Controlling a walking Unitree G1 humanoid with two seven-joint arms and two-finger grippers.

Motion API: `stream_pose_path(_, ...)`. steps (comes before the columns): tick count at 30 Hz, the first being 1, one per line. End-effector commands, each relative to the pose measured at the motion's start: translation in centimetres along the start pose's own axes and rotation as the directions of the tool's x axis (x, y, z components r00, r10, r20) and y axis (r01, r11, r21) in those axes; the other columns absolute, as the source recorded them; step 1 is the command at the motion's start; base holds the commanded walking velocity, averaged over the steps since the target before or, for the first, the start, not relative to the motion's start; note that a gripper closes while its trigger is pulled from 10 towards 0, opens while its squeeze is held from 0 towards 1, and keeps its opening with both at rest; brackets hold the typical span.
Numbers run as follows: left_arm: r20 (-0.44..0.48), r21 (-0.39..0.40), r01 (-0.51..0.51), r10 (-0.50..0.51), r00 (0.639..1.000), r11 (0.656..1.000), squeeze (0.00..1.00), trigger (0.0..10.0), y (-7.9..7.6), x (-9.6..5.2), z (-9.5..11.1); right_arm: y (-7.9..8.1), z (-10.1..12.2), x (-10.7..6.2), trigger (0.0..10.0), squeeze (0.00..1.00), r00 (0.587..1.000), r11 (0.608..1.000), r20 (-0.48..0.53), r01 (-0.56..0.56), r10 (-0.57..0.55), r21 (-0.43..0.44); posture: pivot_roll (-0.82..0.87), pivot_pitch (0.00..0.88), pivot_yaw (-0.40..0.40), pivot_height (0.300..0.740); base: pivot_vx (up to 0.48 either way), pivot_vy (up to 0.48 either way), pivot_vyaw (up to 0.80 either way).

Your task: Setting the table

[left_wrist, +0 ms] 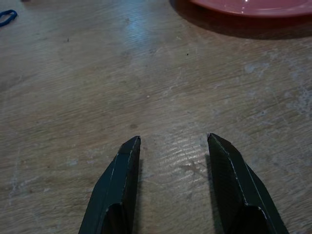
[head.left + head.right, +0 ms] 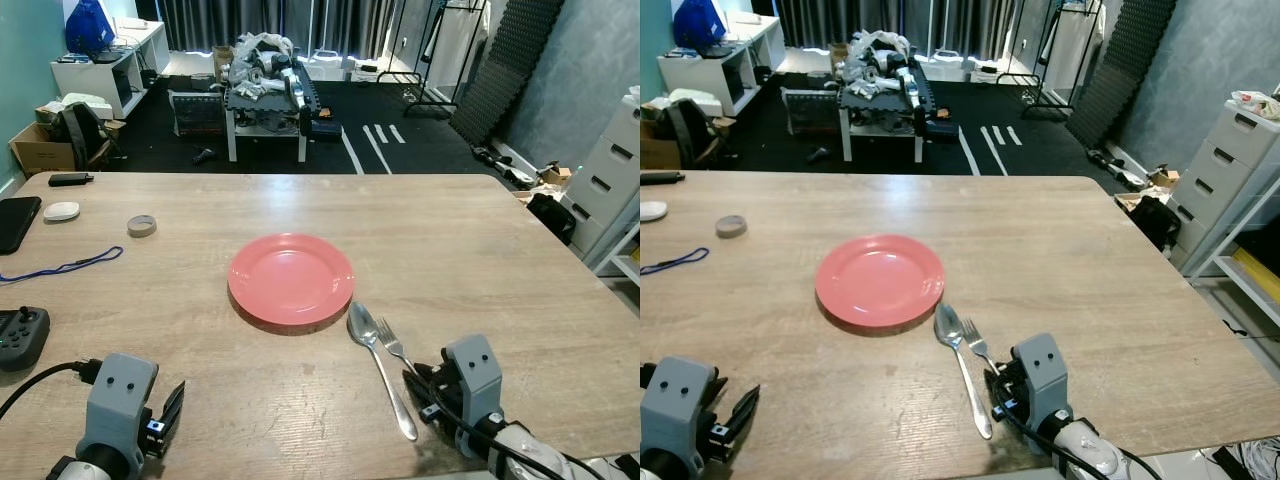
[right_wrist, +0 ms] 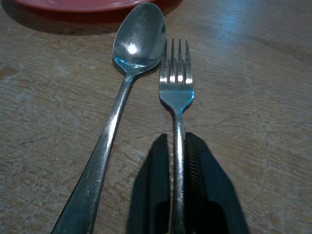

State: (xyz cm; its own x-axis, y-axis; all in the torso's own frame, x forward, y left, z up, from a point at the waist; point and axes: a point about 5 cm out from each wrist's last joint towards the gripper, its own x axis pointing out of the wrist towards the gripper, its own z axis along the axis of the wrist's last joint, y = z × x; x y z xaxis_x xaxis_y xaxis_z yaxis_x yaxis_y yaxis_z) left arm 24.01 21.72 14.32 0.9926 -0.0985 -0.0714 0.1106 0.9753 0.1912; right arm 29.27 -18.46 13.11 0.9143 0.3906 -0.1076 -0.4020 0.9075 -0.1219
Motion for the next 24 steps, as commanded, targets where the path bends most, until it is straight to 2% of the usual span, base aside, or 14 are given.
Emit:
stream_pose_path(1, -0.018, 0.001, -0.001, 0.001, 1.000, 1.000, 0.00, 10.0, 0.0, -0.2, -0.2, -0.1, -2.1, -0.5, 0.0, 0.00, 0.996, 0.999, -0.090, 0.020, -0.018, 0.025, 0.08, 0.187, 0.042, 0.740, 0.000, 0.000, 0.00)
stream_pose_path(7, -0.015, 0.002, -0.002, 0.002, 1.000, 1.000, 0.00, 10.0, 0.0, -0.1, -0.1, -0.1, -2.4, -0.6, 0.0, 0.00, 0.994, 0.999, -0.106, 0.026, -0.023, 0.027, 0.08, 0.188, 0.041, 0.740, 0.000, 0.000, 0.00)
stream_pose_path(11, 0.003, -0.002, 0.001, -0.001, 1.000, 1.000, 0.00, 10.0, 0.0, 0.1, 0.4, -0.4, -1.6, -0.3, 0.0, 0.00, 0.996, 0.994, -0.059, 0.064, -0.060, 0.084, 0.08, 0.188, 0.040, 0.740, 0.000, 0.000, 0.00)
stream_pose_path(13, 0.003, -0.002, 0.001, -0.001, 1.000, 1.000, 0.00, 10.0, 0.0, 0.1, 0.4, -0.4, -1.6, -0.3, 0.0, 0.00, 0.996, 0.994, -0.059, 0.064, -0.060, 0.084, 0.08, 0.188, 0.040, 0.740, 0.000, 0.000, 0.00)
stream_pose_path(14, 0.038, -0.004, 0.009, -0.009, 0.999, 1.000, 0.00, 10.0, 0.0, 0.3, 1.5, -0.7, 0.7, 0.0, 7.1, 0.00, 0.993, 0.981, 0.057, 0.097, -0.108, 0.165, 0.08, 0.189, 0.039, 0.740, 0.000, 0.000, 0.00)
stream_pose_path(15, 0.038, -0.004, 0.009, -0.009, 0.999, 1.000, 0.00, 10.0, 0.0, 0.3, 1.5, -0.7, 0.7, 0.0, 7.1, 0.00, 0.993, 0.981, 0.057, 0.097, -0.108, 0.165, 0.08, 0.189, 0.039, 0.740, 0.000, 0.000, 0.00)
stream_pose_path(16, 0.063, -0.004, 0.009, -0.009, 0.998, 1.000, 0.00, 10.0, 0.2, 0.5, 2.2, -1.0, 2.2, 0.2, 10.0, 0.00, 0.983, 0.972, 0.124, 0.110, -0.138, 0.207, 0.08, 0.187, 0.040, 0.740, 0.000, 0.000, 0.00)
stream_pose_path(17, 0.089, 0.002, 0.009, -0.009, 0.996, 1.000, 0.00, 10.0, 0.4, 0.7, 3.0, -1.2, 3.7, 0.3, 10.0, 0.00, 0.968, 0.963, 0.189, 0.116, -0.164, 0.243, 0.08, 0.186, 0.042, 0.740, 0.000, 0.000, 0.00)
stream_pose_path(20, 0.107, 0.009, 0.009, -0.010, 0.994, 1.000, 0.00, 10.0, 0.5, 0.9, 3.5, -1.2, 4.9, 0.3, 10.0, 0.00, 0.956, 0.958, 0.232, 0.119, -0.181, 0.259, 0.08, 0.186, 0.042, 0.740, 0.000, 0.000, 0.00)
stream_pose_path(21, 0.126, 0.014, 0.018, -0.020, 0.992, 1.000, 0.00, 10.0, 0.5, 1.2, 4.0, -1.1, 6.0, 0.4, 10.0, 0.00, 0.943, 0.956, 0.273, 0.115, -0.191, 0.271, 0.08, 0.183, 0.043, 0.740, 0.000, 0.000, 0.00)
stream_pose_path(22, 0.137, 0.022, 0.024, -0.027, 0.990, 0.999, 0.67, 10.0, 0.4, 1.7, 4.2, -0.8, 6.9, 0.6, 10.0, 0.00, 0.934, 0.957, 0.304, 0.104, -0.188, 0.271, 0.08, 0.182, 0.043, 0.740, 0.000, 0.000, 0.00)
stream_pose_path(24, 0.143, 0.028, 0.028, -0.032, 0.989, 0.999, 0.67, 10.0, 0.3, 2.0, 4.3, -0.5, 7.4, 0.7, 10.0, 0.00, 0.929, 0.958, 0.320, 0.097, -0.184, 0.270, 0.08, 0.181, 0.045, 0.740, 0.000, 0.000, 0.00)
